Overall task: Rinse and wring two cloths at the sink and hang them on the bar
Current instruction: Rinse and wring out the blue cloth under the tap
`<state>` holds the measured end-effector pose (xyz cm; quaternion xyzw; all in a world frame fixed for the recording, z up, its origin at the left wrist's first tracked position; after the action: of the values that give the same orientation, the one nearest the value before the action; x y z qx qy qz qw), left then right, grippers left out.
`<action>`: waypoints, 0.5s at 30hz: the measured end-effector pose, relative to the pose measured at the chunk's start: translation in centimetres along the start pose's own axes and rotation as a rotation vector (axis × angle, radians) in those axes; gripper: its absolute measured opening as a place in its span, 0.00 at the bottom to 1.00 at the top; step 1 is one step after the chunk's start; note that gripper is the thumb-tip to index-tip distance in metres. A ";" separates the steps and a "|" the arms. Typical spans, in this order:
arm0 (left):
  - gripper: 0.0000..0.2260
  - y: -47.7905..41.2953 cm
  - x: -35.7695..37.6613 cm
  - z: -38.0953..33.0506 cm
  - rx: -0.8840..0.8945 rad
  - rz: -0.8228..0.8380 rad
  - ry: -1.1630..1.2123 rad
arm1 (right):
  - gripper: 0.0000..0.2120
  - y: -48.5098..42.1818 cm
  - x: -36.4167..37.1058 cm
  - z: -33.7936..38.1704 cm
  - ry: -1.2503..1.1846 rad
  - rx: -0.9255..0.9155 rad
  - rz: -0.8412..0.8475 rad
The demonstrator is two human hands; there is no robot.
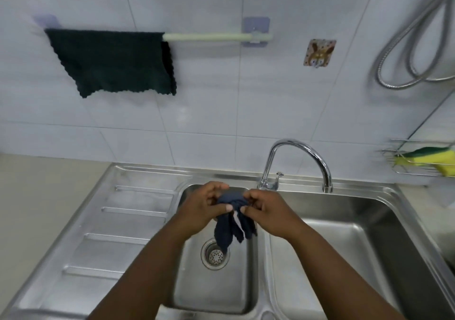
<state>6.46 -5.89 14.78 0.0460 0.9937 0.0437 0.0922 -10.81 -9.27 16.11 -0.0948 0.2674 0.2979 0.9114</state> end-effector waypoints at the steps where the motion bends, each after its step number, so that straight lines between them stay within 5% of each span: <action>1: 0.16 0.4 -0.3 -0.5 0.020 -0.011 0.007 | 0.15 0.1 0.3 0.3 -0.051 0.000 0.002; 6: 0.12 1.9 -0.9 -1.7 0.089 -0.070 0.053 | 0.10 0.2 2.5 1.0 -0.239 0.024 0.056; 12: 0.09 2.7 -1.3 -1.4 0.096 -0.146 0.188 | 0.29 0.9 5.6 0.9 -0.313 0.078 0.151; 15: 0.07 3.0 -1.2 -1.0 0.073 -0.156 0.253 | 0.23 0.7 5.9 0.8 -0.248 0.106 0.095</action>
<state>7.65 -3.10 16.25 -0.0341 0.9989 0.0055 -0.0324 -6.88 -5.54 13.61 0.0037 0.1725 0.3354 0.9261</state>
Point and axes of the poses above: each hand's wrist, its own y-axis away from the middle knuckle, its own x-axis out of the palm, z = x × y, the point moved 5 cm from there along -y, towards the middle knuckle, and after that the axes turned 3 degrees about z, right-handed, at the moved point
